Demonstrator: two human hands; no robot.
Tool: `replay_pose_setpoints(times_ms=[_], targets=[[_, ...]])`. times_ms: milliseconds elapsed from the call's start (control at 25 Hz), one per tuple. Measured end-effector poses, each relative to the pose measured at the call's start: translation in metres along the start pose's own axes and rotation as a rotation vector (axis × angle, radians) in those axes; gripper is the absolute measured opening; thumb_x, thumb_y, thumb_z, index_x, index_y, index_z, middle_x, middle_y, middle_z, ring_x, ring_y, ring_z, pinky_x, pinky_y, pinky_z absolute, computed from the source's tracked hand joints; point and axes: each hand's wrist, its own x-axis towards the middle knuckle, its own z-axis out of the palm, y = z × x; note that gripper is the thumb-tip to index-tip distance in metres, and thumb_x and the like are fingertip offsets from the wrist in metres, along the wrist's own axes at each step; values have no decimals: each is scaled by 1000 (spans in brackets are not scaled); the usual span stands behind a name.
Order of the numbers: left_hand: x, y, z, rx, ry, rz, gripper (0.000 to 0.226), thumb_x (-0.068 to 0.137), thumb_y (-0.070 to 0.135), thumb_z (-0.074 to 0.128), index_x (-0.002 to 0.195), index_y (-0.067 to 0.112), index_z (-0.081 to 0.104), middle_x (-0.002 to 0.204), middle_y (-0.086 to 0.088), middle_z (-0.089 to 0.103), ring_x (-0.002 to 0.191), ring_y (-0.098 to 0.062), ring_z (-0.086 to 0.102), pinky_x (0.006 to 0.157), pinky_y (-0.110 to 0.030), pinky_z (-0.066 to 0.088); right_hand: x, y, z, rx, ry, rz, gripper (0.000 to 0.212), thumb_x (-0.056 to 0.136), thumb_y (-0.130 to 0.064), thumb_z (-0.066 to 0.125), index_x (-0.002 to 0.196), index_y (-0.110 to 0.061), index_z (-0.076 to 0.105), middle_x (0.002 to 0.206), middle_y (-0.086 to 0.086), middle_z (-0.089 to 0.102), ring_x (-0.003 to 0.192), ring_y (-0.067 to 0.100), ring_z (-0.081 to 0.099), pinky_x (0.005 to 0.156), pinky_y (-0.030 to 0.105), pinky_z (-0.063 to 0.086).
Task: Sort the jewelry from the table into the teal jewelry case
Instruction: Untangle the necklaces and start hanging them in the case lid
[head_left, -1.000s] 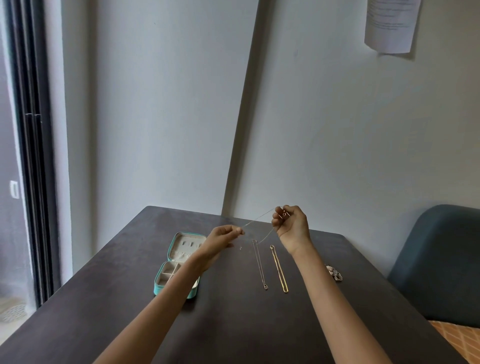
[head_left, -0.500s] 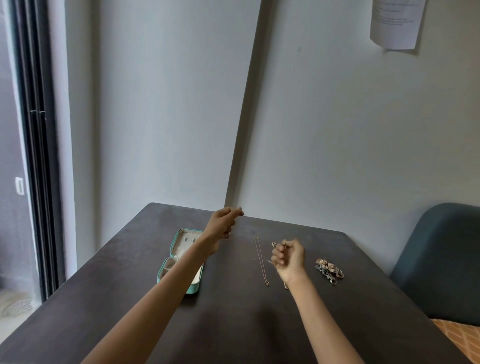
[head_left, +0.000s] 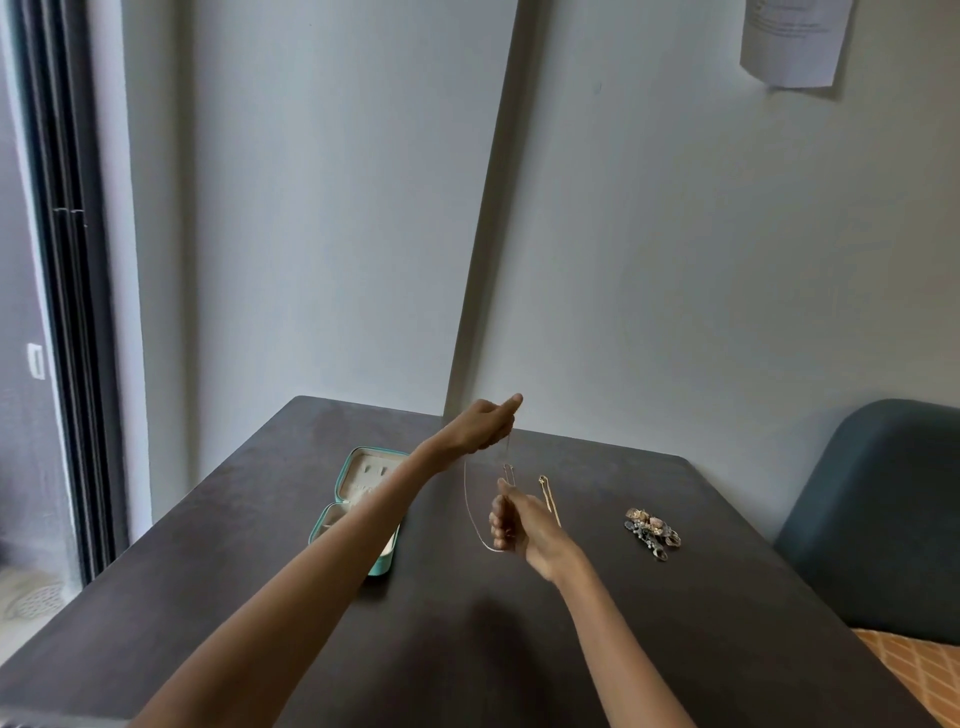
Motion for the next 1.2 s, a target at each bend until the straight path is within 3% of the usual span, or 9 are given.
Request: replay_pose_setpoints(times_ms=[120, 280, 400, 520, 680, 800, 960, 1080, 1200], targets=[[9, 0, -12, 18, -2, -4, 61, 97, 56, 24, 48, 19, 24, 49, 3, 25, 42, -8, 19, 45, -21, 18, 1, 1, 2, 303, 45, -85, 56, 96, -36, 46, 44, -20, 31, 42, -4, 25, 35, 8, 23, 34, 19, 18], [16, -21, -25, 313, -81, -89, 63, 90, 66, 26, 47, 20, 23, 50, 1, 27, 47, -15, 21, 57, -31, 24, 7, -14, -10, 561, 150, -261, 58, 96, -27, 41, 39, -22, 30, 35, -7, 20, 27, 6, 16, 28, 15, 12], [12, -44, -27, 414, -105, -166, 65, 96, 56, 24, 46, 16, 33, 50, 0, 37, 47, -14, 32, 65, -28, 33, 6, -24, -14, 588, 209, -324, 57, 95, -25, 40, 39, -22, 30, 35, -7, 20, 27, 6, 16, 28, 16, 11], [8, -66, -29, 577, -135, -226, 69, 98, 52, 18, 52, 14, 53, 53, 0, 49, 56, -12, 48, 85, -32, 36, 1, -24, -18, 504, 252, -377, 54, 95, -24, 41, 42, -22, 29, 37, -7, 20, 29, 6, 16, 29, 18, 13], [19, -74, -28, 721, -99, -195, 68, 100, 48, 19, 80, 13, 74, 73, -1, 69, 85, -15, 64, 101, -38, 24, -10, -18, -16, 246, 281, -413, 52, 95, -24, 46, 47, -19, 27, 38, -8, 21, 31, 7, 18, 34, 20, 14], [40, -71, -21, 827, -48, -94, 48, 100, 39, 35, 90, 13, 74, 95, -6, 72, 103, -20, 60, 111, -46, 14, -10, -7, -12, -210, 292, -485, 53, 91, -32, 55, 46, -22, 29, 41, -6, 24, 36, 8, 21, 42, 24, 18], [71, -79, -11, 853, -103, -84, 34, 97, 32, 43, 91, 14, 71, 100, -7, 70, 105, -24, 58, 108, -46, 19, -8, 12, -5, -1138, 139, -491, 44, 88, -47, 49, 54, -19, 44, 55, -1, 45, 57, 14, 42, 57, 30, 28], [89, -92, 0, 903, -133, -106, 32, 95, 28, 44, 90, 9, 69, 94, -7, 65, 103, -28, 56, 103, -44, 24, 0, 29, 7, -1382, 111, -561, 34, 93, -41, 45, 80, -15, 61, 86, 4, 63, 83, 22, 58, 70, 31, 39], [101, -110, 9, 923, -164, -150, 27, 92, 24, 47, 93, 7, 68, 102, -12, 67, 101, -31, 57, 96, -40, 33, 19, 46, 16, -1499, 158, -624, 27, 86, -37, 51, 77, -16, 65, 78, 0, 65, 75, 20, 63, 66, 30, 47]])
